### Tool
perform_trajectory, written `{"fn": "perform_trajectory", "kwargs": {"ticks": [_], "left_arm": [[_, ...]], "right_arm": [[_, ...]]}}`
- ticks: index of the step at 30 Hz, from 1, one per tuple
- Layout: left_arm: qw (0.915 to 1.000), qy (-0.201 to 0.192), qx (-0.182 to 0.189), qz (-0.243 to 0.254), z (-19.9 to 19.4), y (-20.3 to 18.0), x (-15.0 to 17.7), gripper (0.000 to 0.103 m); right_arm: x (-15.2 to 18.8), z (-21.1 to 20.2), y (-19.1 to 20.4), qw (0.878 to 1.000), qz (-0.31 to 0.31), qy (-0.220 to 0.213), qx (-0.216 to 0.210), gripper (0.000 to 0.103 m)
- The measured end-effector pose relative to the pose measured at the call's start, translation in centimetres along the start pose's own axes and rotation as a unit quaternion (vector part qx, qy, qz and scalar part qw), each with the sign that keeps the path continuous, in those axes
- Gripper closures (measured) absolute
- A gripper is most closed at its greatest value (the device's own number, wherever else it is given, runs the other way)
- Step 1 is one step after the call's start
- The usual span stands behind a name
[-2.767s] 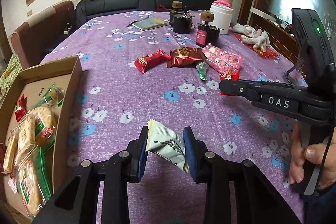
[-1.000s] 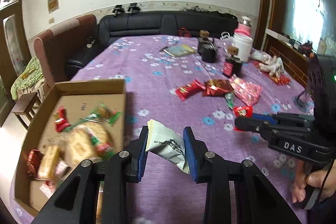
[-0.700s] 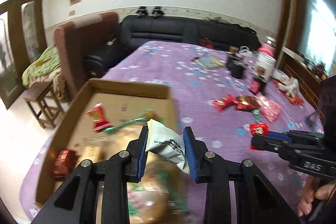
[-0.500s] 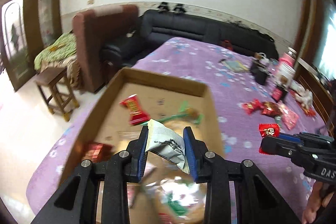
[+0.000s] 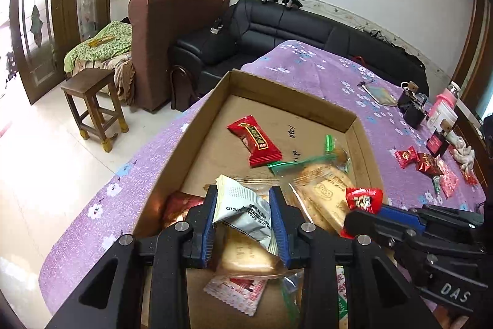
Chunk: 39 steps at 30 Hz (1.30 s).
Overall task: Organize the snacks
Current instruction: 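Release the white sachet from the left tool into the box, then move both tools back over the table toward the remaining candies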
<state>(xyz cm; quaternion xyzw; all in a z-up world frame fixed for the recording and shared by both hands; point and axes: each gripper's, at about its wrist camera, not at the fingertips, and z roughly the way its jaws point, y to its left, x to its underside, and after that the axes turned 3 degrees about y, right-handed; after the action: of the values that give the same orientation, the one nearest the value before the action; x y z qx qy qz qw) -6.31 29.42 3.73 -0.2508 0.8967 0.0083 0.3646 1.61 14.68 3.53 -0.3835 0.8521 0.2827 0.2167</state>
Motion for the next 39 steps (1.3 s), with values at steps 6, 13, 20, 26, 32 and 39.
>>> {"fn": "perform_trajectory", "kwargs": {"ticks": [6,13,20,26,32,39], "left_arm": [[1.0000,-0.002,0.006,-0.002,-0.2,0.2,-0.3,0.066],[0.9998,-0.003,0.012,-0.017,-0.9,0.6,-0.4,0.062],[0.9997,-0.007,0.023,-0.003,-1.8,-1.2,-0.4,0.062],[0.9989,-0.009,0.035,0.029,-2.7,-4.3,-0.1,0.062],[0.9954,-0.005,0.054,0.079,-3.1,-9.6,0.9,0.062],[0.9835,0.018,0.079,0.162,-2.4,-17.5,3.7,0.047]], "right_arm": [[-0.5,0.0,-0.1,1.000,0.010,-0.007,-0.002,0.082],[-0.2,-1.9,-0.3,0.999,0.017,-0.033,-0.012,0.071],[1.3,-5.0,-2.3,0.998,0.028,-0.047,-0.007,0.069],[3.5,-7.3,-6.3,0.997,0.057,-0.052,0.012,0.069],[6.3,-10.0,-12.7,0.989,0.123,-0.067,0.042,0.069],[8.2,-12.8,-18.8,0.970,0.197,-0.113,0.080,0.070]]}}
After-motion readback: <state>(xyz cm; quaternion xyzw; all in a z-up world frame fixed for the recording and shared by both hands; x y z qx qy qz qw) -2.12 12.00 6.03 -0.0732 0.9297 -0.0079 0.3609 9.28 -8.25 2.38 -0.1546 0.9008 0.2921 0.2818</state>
